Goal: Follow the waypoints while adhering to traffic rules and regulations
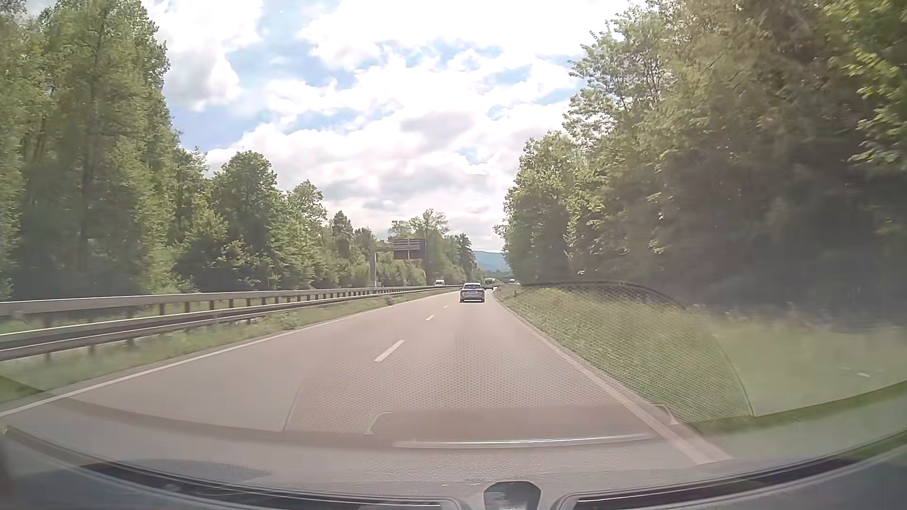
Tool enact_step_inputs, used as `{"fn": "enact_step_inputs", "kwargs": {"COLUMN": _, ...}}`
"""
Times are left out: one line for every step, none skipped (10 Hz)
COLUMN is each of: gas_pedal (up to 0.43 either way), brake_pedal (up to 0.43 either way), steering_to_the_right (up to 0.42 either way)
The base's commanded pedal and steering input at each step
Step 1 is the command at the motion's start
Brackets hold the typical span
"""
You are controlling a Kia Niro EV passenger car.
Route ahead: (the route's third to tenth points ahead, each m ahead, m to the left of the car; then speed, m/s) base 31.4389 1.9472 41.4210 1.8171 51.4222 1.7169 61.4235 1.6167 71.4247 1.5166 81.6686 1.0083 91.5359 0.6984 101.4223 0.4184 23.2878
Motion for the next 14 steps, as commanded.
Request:
{"fn": "enact_step_inputs", "kwargs": {"gas_pedal": 0.169, "brake_pedal": 0.000, "steering_to_the_right": 0.004}}
{"fn": "enact_step_inputs", "kwargs": {"gas_pedal": 0.169, "brake_pedal": 0.000, "steering_to_the_right": 0.004}}
{"fn": "enact_step_inputs", "kwargs": {"gas_pedal": 0.169, "brake_pedal": 0.000, "steering_to_the_right": 0.004}}
{"fn": "enact_step_inputs", "kwargs": {"gas_pedal": 0.177, "brake_pedal": 0.000, "steering_to_the_right": 0.004}}
{"fn": "enact_step_inputs", "kwargs": {"gas_pedal": 0.177, "brake_pedal": 0.000, "steering_to_the_right": 0.004}}
{"fn": "enact_step_inputs", "kwargs": {"gas_pedal": 0.177, "brake_pedal": 0.000, "steering_to_the_right": 0.004}}
{"fn": "enact_step_inputs", "kwargs": {"gas_pedal": 0.177, "brake_pedal": 0.000, "steering_to_the_right": 0.004}}
{"fn": "enact_step_inputs", "kwargs": {"gas_pedal": 0.177, "brake_pedal": 0.000, "steering_to_the_right": 0.004}}
{"fn": "enact_step_inputs", "kwargs": {"gas_pedal": 0.189, "brake_pedal": 0.000, "steering_to_the_right": 0.004}}
{"fn": "enact_step_inputs", "kwargs": {"gas_pedal": 0.189, "brake_pedal": 0.000, "steering_to_the_right": 0.004}}
{"fn": "enact_step_inputs", "kwargs": {"gas_pedal": 0.189, "brake_pedal": 0.000, "steering_to_the_right": 0.004}}
{"fn": "enact_step_inputs", "kwargs": {"gas_pedal": 0.189, "brake_pedal": 0.000, "steering_to_the_right": 0.004}}
{"fn": "enact_step_inputs", "kwargs": {"gas_pedal": 0.189, "brake_pedal": 0.000, "steering_to_the_right": 0.004}}
{"fn": "enact_step_inputs", "kwargs": {"gas_pedal": 0.189, "brake_pedal": 0.000, "steering_to_the_right": 0.004}}
